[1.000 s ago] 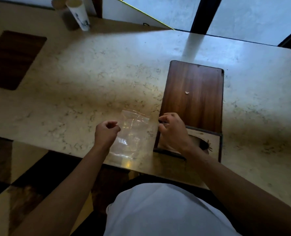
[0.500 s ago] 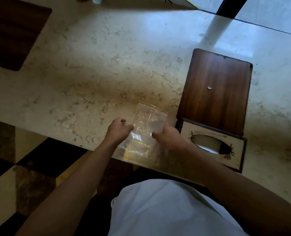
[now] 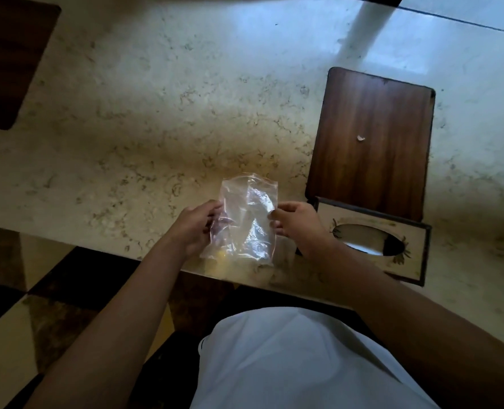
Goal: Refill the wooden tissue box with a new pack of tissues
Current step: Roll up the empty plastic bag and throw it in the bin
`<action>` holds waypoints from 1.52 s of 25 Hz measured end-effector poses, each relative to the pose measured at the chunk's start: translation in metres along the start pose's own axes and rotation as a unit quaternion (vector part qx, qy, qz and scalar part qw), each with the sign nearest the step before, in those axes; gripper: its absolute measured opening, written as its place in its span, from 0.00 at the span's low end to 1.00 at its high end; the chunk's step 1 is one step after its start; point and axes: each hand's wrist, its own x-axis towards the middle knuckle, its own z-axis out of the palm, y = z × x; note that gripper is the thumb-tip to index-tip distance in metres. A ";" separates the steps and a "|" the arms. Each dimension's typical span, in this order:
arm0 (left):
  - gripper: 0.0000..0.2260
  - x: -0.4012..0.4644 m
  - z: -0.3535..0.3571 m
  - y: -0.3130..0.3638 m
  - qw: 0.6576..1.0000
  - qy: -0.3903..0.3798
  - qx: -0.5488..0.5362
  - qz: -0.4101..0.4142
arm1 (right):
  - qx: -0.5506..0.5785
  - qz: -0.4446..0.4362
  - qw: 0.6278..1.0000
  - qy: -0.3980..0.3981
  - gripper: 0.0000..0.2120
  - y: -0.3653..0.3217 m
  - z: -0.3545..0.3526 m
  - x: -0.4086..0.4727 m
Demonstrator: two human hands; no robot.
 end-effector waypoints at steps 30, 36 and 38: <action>0.06 -0.127 0.197 -0.146 0.881 -0.271 0.342 0.184 | 0.224 -0.196 0.941 0.160 0.14 0.158 -0.245 -0.188; 0.09 -0.142 0.250 -0.203 0.872 -0.324 0.336 0.143 | 0.320 -0.181 0.900 0.235 0.07 0.227 -0.289 -0.235; 0.09 -0.149 0.273 -0.223 0.858 -0.352 0.358 0.110 | 0.352 -0.182 0.878 0.268 0.07 0.251 -0.302 -0.251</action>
